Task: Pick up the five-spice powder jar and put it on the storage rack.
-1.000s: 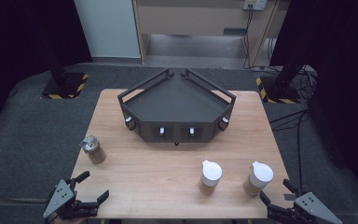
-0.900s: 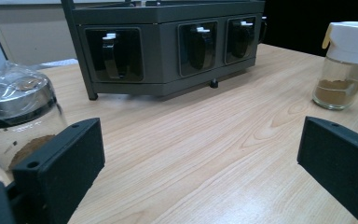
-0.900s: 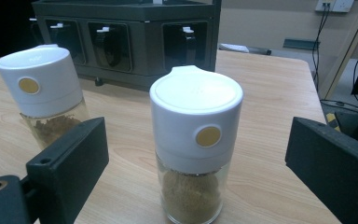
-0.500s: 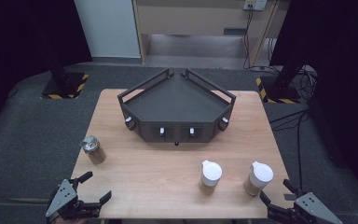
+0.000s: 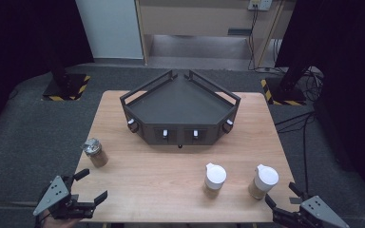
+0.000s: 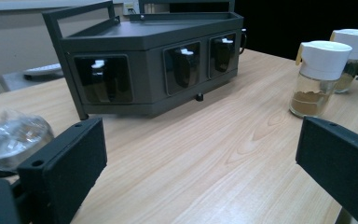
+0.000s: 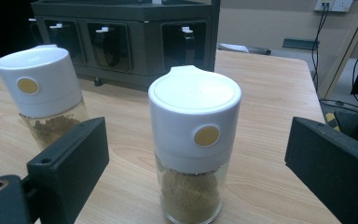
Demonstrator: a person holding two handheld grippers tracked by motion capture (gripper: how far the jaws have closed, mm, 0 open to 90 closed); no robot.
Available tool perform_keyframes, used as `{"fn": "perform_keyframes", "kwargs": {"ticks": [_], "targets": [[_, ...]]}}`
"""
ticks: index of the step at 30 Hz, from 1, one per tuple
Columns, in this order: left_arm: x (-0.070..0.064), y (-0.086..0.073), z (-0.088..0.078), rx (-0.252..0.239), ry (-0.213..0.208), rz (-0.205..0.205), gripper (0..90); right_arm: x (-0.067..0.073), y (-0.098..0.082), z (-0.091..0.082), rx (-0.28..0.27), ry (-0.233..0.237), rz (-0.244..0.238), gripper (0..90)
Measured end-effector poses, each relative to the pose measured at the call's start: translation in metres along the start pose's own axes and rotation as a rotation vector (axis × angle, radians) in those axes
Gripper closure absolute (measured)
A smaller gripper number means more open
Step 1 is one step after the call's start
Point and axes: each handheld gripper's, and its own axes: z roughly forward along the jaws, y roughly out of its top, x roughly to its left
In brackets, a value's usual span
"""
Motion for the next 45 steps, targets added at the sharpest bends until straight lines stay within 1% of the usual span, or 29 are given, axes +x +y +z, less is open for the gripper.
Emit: {"fn": "perform_keyframes", "kwargs": {"ticks": [1, 2, 6, 8, 9, 10, 12, 14, 15, 17, 19, 20, 21, 22, 23, 25, 26, 27, 28, 31, 32, 35, 36, 37, 38, 39, 40, 42, 45], "targets": [[0.000, 0.000, 0.000, 0.000, 0.000, 0.000, 0.9, 0.000, 0.000, 0.000, 0.000, 0.001, 0.000, 6.1], [0.005, 0.004, -0.002, 0.003, -0.004, -0.003, 0.9, 0.000, 0.000, 0.000, -0.001, 0.001, 0.000, 6.1], [0.013, 0.010, -0.003, 0.012, 0.002, -0.002, 1.1, 0.000, 0.000, 0.000, 0.000, 0.001, 0.001, 6.1], [0.022, 0.016, -0.004, 0.019, -0.004, -0.011, 1.1, 0.000, 0.000, 0.000, 0.000, 0.002, 0.000, 6.1], [0.022, 0.016, -0.004, 0.019, -0.004, -0.011, 1.2, 0.000, 0.000, 0.000, 0.000, 0.002, 0.000, 6.1], [0.029, 0.019, -0.004, 0.026, -0.010, -0.013, 1.3, 0.000, 0.000, 0.000, 0.000, 0.001, 0.000, 6.2], [0.032, 0.020, -0.004, 0.027, -0.011, -0.015, 1.4, -0.001, 0.000, 0.000, 0.000, 0.003, 0.003, 6.2], [0.037, 0.022, -0.003, 0.029, -0.005, -0.021, 1.5, -0.001, 0.000, 0.000, 0.000, 0.004, 0.004, 6.3], [0.044, 0.023, -0.001, 0.027, -0.002, -0.029, 1.5, -0.001, 0.000, 0.000, 0.001, 0.004, 0.004, 6.3], [0.048, 0.026, 0.000, 0.039, 0.016, -0.025, 1.6, -0.001, 0.000, 0.000, 0.001, 0.004, 0.004, 6.2], [0.049, 0.027, 0.000, 0.041, 0.021, -0.023, 1.8, -0.001, 0.000, 0.000, 0.001, 0.003, 0.004, 6.3], [0.056, 0.028, 0.002, 0.050, 0.034, -0.027, 1.8, -0.001, 0.000, 0.000, 0.001, 0.003, 0.004, 6.3], [0.056, 0.028, 0.002, 0.050, 0.034, -0.027, 1.9, -0.001, 0.000, 0.000, 0.001, 0.003, 0.004, 6.3], [0.062, 0.028, 0.004, 0.055, 0.040, -0.030, 1.9, -0.001, 0.000, 0.001, 0.001, 0.004, 0.003, 6.3], [0.062, 0.028, 0.004, 0.055, 0.040, -0.030, 2.0, -0.001, 0.000, 0.001, 0.001, 0.004, 0.003, 6.3], [0.069, 0.029, 0.007, 0.073, 0.048, -0.034, 2.1, -0.001, 0.000, 0.000, 0.002, 0.005, 0.003, 6.4], [0.074, 0.027, 0.011, 0.082, 0.059, -0.043, 2.1, -0.001, 0.000, 0.000, 0.001, 0.004, 0.002, 6.4], [0.074, 0.027, 0.011, 0.082, 0.059, -0.043, 2.2, -0.001, 0.000, 0.001, 0.001, 0.005, 0.003, 6.4], [0.081, 0.025, 0.014, 0.087, 0.065, -0.059, 2.2, -0.001, 0.000, 0.001, 0.002, 0.005, 0.003, 6.4], [0.086, 0.023, 0.017, 0.096, 0.076, -0.061, 2.3, -0.001, 0.000, 0.001, 0.002, 0.006, 0.002, 6.5], [0.092, 0.019, 0.020, 0.098, 0.082, -0.078, 2.3, -0.001, 0.000, 0.001, 0.003, 0.008, 0.001, 6.5], [0.098, 0.016, 0.022, 0.101, 0.092, -0.083, 2.5, -0.001, 0.000, 0.001, 0.003, 0.008, 0.001, 6.5], [0.102, 0.012, 0.025, 0.099, 0.102, -0.098, 2.5, -0.001, 0.000, 0.001, 0.003, 0.008, 0.002, 6.6], [0.102, 0.012, 0.025, 0.099, 0.102, -0.098, 2.6, -0.001, 0.000, 0.001, 0.003, 0.008, 0.002, 6.6], [0.107, 0.008, 0.029, 0.098, 0.108, -0.118, 2.6, -0.001, 0.000, 0.001, 0.003, 0.008, 0.002, 6.7], [0.107, 0.008, 0.029, 0.098, 0.108, -0.118, 2.6, -0.001, 0.000, 0.001, 0.003, 0.008, 0.002, 6.7], [0.111, 0.004, 0.032, 0.095, 0.111, -0.133, 2.7, -0.001, 0.000, 0.001, 0.004, 0.009, 0.002, 6.7], [0.114, 0.002, 0.036, 0.099, 0.116, -0.144, 2.8, -0.001, 0.000, 0.001, 0.004, 0.009, 0.001, 6.7], [0.116, -0.001, 0.040, 0.100, 0.118, -0.144, 3.3, -0.001, 0.000, 0.001, 0.004, 0.008, 0.001, 6.7]]}}
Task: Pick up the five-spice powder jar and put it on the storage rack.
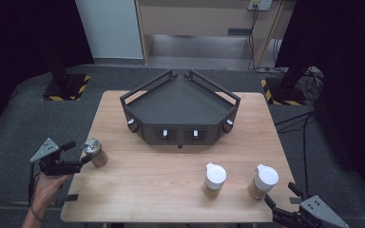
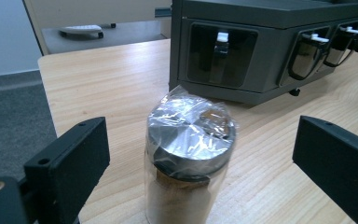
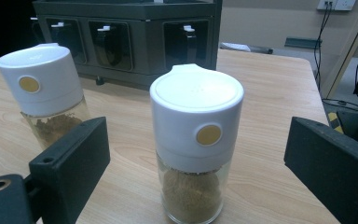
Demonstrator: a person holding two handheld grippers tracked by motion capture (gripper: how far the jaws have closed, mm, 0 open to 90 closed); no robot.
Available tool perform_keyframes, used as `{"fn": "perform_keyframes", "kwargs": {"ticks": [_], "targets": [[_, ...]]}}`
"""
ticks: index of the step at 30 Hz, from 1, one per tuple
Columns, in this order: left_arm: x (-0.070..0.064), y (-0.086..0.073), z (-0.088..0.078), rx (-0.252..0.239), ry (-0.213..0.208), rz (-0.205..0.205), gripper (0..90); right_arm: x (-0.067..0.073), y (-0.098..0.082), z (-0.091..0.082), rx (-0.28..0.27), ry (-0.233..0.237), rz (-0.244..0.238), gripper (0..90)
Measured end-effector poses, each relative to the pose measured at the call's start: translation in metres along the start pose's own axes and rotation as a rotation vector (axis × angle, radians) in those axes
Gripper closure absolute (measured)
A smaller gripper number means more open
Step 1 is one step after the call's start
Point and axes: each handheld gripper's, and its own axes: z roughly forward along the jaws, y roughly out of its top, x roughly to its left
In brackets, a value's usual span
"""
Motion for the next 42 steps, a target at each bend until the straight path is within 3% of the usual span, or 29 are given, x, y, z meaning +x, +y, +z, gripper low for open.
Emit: {"fn": "perform_keyframes", "kwargs": {"ticks": [16, 24, 28, 31, 38, 42], "targets": [[0.003, -0.008, 0.029, 0.009, 0.009, -0.015, 8.3, 0.000, 0.000, 0.000, 0.000, 0.001, -0.001, 7.0], [-0.001, -0.013, 0.040, 0.005, 0.020, -0.008, 22.5, -0.001, 0.000, 0.000, -0.002, 0.004, 0.001, 7.2], [-0.005, -0.021, 0.040, -0.029, 0.029, 0.015, 32.5, -0.001, -0.001, 0.000, -0.004, 0.004, 0.002, 7.2], [-0.007, -0.023, 0.040, -0.042, 0.033, 0.024, 33.4, -0.001, -0.001, 0.000, -0.004, 0.006, 0.001, 7.3], [-0.011, -0.017, 0.039, -0.022, 0.023, 0.048, 33.8, -0.001, -0.001, 0.000, -0.003, 0.006, 0.002, 7.3], [-0.015, -0.007, 0.039, -0.021, -0.009, 0.058, 33.7, -0.001, -0.001, 0.000, -0.002, 0.007, 0.001, 7.3]]}}
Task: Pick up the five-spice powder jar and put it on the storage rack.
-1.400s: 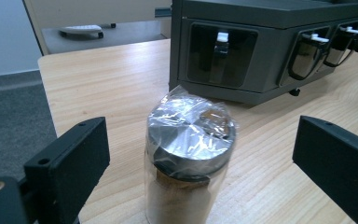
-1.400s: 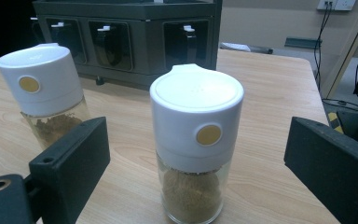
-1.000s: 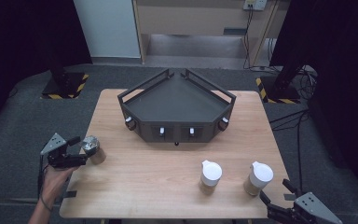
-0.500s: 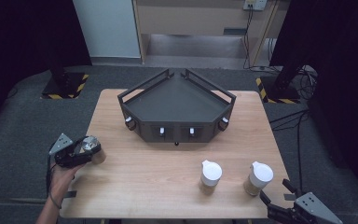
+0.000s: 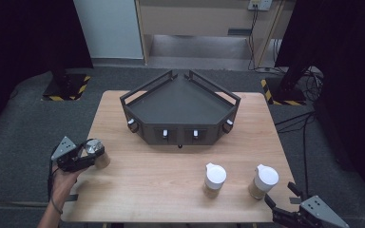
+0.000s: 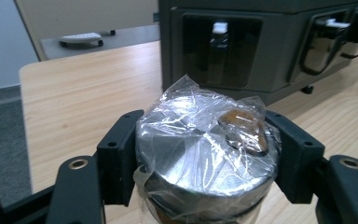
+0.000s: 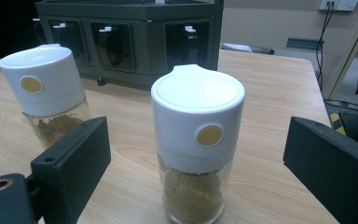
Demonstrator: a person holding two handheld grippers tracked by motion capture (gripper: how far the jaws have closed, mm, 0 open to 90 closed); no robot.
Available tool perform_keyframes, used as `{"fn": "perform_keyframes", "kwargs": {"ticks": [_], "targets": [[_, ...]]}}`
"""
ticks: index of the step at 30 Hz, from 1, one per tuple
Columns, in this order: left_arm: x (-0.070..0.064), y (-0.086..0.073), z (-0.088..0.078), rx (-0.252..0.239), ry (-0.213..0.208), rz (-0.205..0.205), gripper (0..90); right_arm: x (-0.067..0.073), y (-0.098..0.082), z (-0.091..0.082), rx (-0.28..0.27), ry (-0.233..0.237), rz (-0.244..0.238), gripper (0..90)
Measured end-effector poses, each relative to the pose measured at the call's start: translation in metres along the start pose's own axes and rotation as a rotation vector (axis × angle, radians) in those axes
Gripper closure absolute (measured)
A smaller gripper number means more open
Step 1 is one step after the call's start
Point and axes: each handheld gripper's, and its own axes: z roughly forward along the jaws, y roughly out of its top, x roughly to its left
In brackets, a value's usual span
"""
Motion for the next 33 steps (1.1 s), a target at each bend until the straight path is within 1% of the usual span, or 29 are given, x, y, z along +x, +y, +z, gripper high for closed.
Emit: {"fn": "perform_keyframes", "kwargs": {"ticks": [2, 6, 9, 11, 13, 16, 19, 22, 26, 27, 28, 29, 30, 31, 33], "targets": [[-0.002, 0.007, 0.002, 0.001, -0.023, 0.008, 33.7, 0.000, 0.000, 0.000, 0.000, 0.000, 0.001, 7.3], [-0.008, 0.020, 0.005, 0.006, -0.055, 0.028, 33.7, 0.000, 0.000, 0.000, -0.001, 0.000, 0.001, 7.3], [-0.010, 0.031, 0.009, 0.008, -0.093, 0.022, 33.7, 0.000, 0.000, 0.000, -0.003, 0.001, 0.001, 7.4], [-0.012, 0.039, 0.011, 0.009, -0.114, 0.031, 33.7, -0.001, 0.000, 0.000, -0.003, 0.001, 0.002, 7.4], [-0.014, 0.046, 0.013, 0.010, -0.129, 0.032, 33.7, -0.001, -0.001, -0.001, -0.004, 0.002, 0.003, 7.4], [-0.017, 0.056, 0.016, 0.003, -0.159, 0.042, 33.7, -0.001, -0.001, -0.001, -0.004, 0.003, 0.004, 7.4], [-0.021, 0.066, 0.018, -0.002, -0.177, 0.042, 33.7, -0.001, -0.001, -0.001, -0.005, 0.003, 0.004, 7.4], [-0.025, 0.077, 0.021, 0.003, -0.194, 0.040, 33.7, -0.001, -0.001, 0.000, -0.004, 0.004, 0.004, 7.4], [-0.030, 0.091, 0.025, -0.003, -0.228, 0.036, 33.7, -0.001, -0.001, -0.001, -0.007, 0.005, 0.005, 7.4], [-0.032, 0.098, 0.026, -0.008, -0.237, 0.044, 33.7, -0.002, -0.001, -0.001, -0.008, 0.006, 0.006, 7.4], [-0.032, 0.098, 0.026, -0.008, -0.237, 0.044, 33.7, -0.002, -0.001, -0.001, -0.008, 0.006, 0.006, 7.4], [-0.035, 0.106, 0.028, -0.011, -0.247, 0.050, 33.7, -0.002, -0.001, -0.001, -0.008, 0.007, 0.006, 7.4], [-0.035, 0.106, 0.028, -0.011, -0.247, 0.050, 33.7, -0.002, -0.001, -0.001, -0.008, 0.007, 0.006, 7.4], [-0.038, 0.116, 0.030, -0.013, -0.253, 0.054, 33.7, -0.002, -0.001, 0.000, -0.008, 0.007, 0.006, 7.4], [-0.041, 0.125, 0.034, -0.013, -0.259, 0.052, 33.7, -0.002, -0.001, 0.000, -0.009, 0.008, 0.005, 7.4]]}}
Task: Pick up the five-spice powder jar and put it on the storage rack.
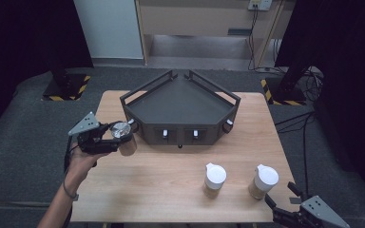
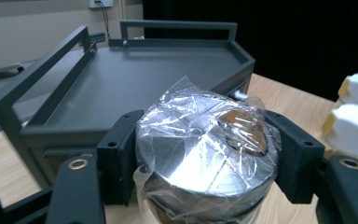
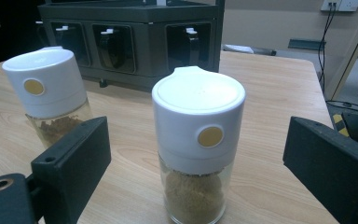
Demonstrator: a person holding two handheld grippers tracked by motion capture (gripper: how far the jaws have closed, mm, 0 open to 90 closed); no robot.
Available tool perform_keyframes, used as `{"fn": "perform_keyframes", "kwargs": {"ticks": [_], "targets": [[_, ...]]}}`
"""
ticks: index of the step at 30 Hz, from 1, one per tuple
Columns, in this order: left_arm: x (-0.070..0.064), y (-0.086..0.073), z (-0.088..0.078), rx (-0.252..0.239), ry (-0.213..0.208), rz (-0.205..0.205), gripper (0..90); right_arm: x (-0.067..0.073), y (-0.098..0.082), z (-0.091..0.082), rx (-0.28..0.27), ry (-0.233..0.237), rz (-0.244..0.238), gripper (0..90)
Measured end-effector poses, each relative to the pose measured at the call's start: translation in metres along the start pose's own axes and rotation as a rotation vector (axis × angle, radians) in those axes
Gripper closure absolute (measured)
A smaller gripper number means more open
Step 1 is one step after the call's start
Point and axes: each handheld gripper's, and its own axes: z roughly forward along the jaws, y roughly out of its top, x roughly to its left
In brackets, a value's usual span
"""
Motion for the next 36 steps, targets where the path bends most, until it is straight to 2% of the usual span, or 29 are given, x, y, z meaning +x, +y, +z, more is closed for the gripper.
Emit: {"fn": "perform_keyframes", "kwargs": {"ticks": [3, 4, 5, 6, 7, 8, 11, 12, 17, 22, 25, 26, 31, 32, 33, 34, 36], "targets": [[-0.001, 0.009, 0.004, -0.003, -0.001, -0.009, 33.6, 0.000, 0.000, 0.000, -0.001, 0.001, 0.002, 7.4], [-0.003, 0.019, 0.008, -0.005, -0.001, -0.011, 33.6, 0.000, 0.000, 0.000, -0.003, 0.001, 0.003, 7.5], [-0.003, 0.019, 0.008, -0.005, -0.001, -0.011, 33.6, 0.000, 0.000, 0.000, -0.003, 0.001, 0.003, 7.5], [-0.005, 0.029, 0.014, -0.001, 0.004, -0.013, 33.6, -0.001, -0.001, 0.000, -0.003, 0.003, 0.005, 7.5], [-0.005, 0.029, 0.014, -0.001, 0.004, -0.013, 33.7, -0.001, -0.001, 0.000, -0.003, 0.003, 0.005, 7.5], [-0.006, 0.039, 0.019, -0.001, 0.005, -0.023, 33.6, -0.002, -0.001, 0.000, -0.003, 0.007, 0.006, 7.5], [-0.006, 0.047, 0.026, -0.007, 0.008, -0.023, 33.7, -0.002, -0.001, 0.000, -0.003, 0.008, 0.006, 7.5], [-0.005, 0.055, 0.032, -0.006, 0.009, -0.020, 33.6, -0.002, -0.001, 0.000, -0.005, 0.008, 0.006, 7.5], [-0.002, 0.068, 0.046, -0.012, 0.027, -0.024, 33.7, -0.003, -0.001, -0.001, -0.005, 0.009, 0.006, 7.5], [-0.001, 0.086, 0.067, 0.001, 0.076, -0.009, 33.6, -0.004, -0.002, -0.001, -0.008, 0.012, 0.014, 7.5], [0.001, 0.089, 0.073, 0.001, 0.091, -0.010, 33.7, -0.004, -0.002, -0.001, -0.008, 0.013, 0.013, 7.5], [0.001, 0.092, 0.078, -0.003, 0.112, -0.017, 33.7, -0.004, -0.002, -0.001, -0.009, 0.014, 0.014, 7.5], [0.002, 0.095, 0.088, -0.012, 0.150, -0.013, 33.7, -0.005, -0.002, -0.001, -0.010, 0.017, 0.015, 7.5], [0.000, 0.096, 0.094, -0.013, 0.177, -0.009, 33.7, -0.005, -0.002, -0.001, -0.010, 0.017, 0.016, 7.5], [0.000, 0.096, 0.094, -0.013, 0.177, -0.009, 33.6, -0.005, -0.002, -0.001, -0.010, 0.017, 0.016, 7.5], [-0.002, 0.097, 0.101, -0.005, 0.208, -0.004, 33.7, -0.005, -0.002, -0.001, -0.011, 0.017, 0.019, 7.5], [-0.002, 0.097, 0.106, -0.004, 0.238, -0.007, 33.7, -0.006, -0.003, -0.001, -0.012, 0.017, 0.021, 7.5]]}}
